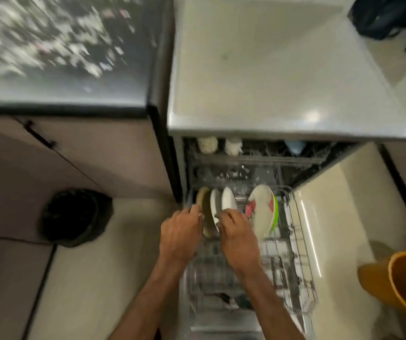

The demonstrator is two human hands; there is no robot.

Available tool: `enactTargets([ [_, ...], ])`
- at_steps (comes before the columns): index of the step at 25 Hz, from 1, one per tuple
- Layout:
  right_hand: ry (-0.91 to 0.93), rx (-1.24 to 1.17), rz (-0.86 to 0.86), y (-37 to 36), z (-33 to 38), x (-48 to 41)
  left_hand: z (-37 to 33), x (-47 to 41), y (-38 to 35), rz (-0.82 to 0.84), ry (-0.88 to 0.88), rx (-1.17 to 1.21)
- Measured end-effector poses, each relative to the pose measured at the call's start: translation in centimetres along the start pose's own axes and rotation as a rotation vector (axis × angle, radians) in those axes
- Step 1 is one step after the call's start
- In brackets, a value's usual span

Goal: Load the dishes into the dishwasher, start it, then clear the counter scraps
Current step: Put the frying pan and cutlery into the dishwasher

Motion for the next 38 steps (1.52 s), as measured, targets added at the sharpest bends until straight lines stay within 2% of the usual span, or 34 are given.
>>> enactTargets([
  [3,0.118,-0.006,-0.072,3.4,10.2,-3.8,5.8,-1.7,10.7,-0.084,-0.001,-0.024],
  [5,0.131,-0.022,-0.054,4.7,16.0,-6.0,9.7,-2.4,17.2,-0.125,0.005,-0.045],
  [9,0.228,-0.055,-0.095,7.6,26.5,-13.1,17.6,-4.2,29.7,-0.307,0.052,-0.048],
  [14,0.334,-0.033,-0.174,10.7,36.0,-21.7,23.9,-6.7,38.2,-0.46,0.127,0.027],
  [17,0.372,-0.029,-0.186,11.4,38.0,-26.9,26.2,-9.0,39.2,-0.487,0.149,0.07],
  [21,0.346,-0.002,-0.116,8.7,38.1,-34.5,28.9,-13.6,37.9,-0.43,0.177,0.057],
  [25,0.372,0.05,-0.022,3.4,38.3,-44.2,31.3,-22.2,37.1,-0.41,0.184,0.027],
  [28,0.361,0.046,0.115,0.1,38.2,-51.7,33.9,-27.6,36.3,-0.392,0.265,0.136],
  [31,0.376,0.085,0.258,-2.8,38.3,-56.6,35.5,-30.2,34.2,-0.324,0.367,0.22],
  [34,0.452,0.153,0.36,-5.2,38.5,-60.1,35.6,-32.4,31.8,-0.21,0.378,0.239],
  [38,0.507,0.197,0.379,-8.0,38.8,-60.8,36.7,-33.0,29.7,-0.08,0.42,0.256],
])
Point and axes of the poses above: each hand's wrist, its own x-axis away from the middle knuckle, its own y-axis out of the back of the hand, z = x × y, the point moved 9 cm from there along -x, towards the middle knuckle, and after that the axes turned 1 degree about -x, right-handed, at the moved point
